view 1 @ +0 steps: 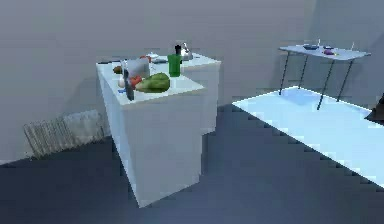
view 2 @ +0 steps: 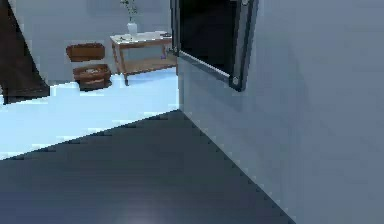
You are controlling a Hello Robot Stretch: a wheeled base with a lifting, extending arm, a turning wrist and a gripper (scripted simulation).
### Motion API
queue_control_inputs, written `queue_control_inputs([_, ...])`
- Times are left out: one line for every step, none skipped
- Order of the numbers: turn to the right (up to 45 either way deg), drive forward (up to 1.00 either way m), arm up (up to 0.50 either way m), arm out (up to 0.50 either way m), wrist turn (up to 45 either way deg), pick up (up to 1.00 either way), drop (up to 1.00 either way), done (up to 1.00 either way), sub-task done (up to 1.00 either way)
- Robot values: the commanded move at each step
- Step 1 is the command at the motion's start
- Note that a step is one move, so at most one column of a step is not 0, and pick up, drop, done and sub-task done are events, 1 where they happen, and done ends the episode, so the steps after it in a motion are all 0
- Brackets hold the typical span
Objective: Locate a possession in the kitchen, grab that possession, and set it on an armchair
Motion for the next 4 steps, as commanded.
queue_control_inputs([-30.0,0.0,0.0,0.0,0.0,0.0,0.0,0.0,0.0])
queue_control_inputs([0.0,0.05,0.0,0.0,0.0,0.0,0.0,0.0,0.0])
queue_control_inputs([-6.0,0.0,0.0,0.0,0.0,0.0,0.0,0.0,0.0])
queue_control_inputs([0.0,0.6,0.0,0.0,0.0,0.0,0.0,0.0,0.0])
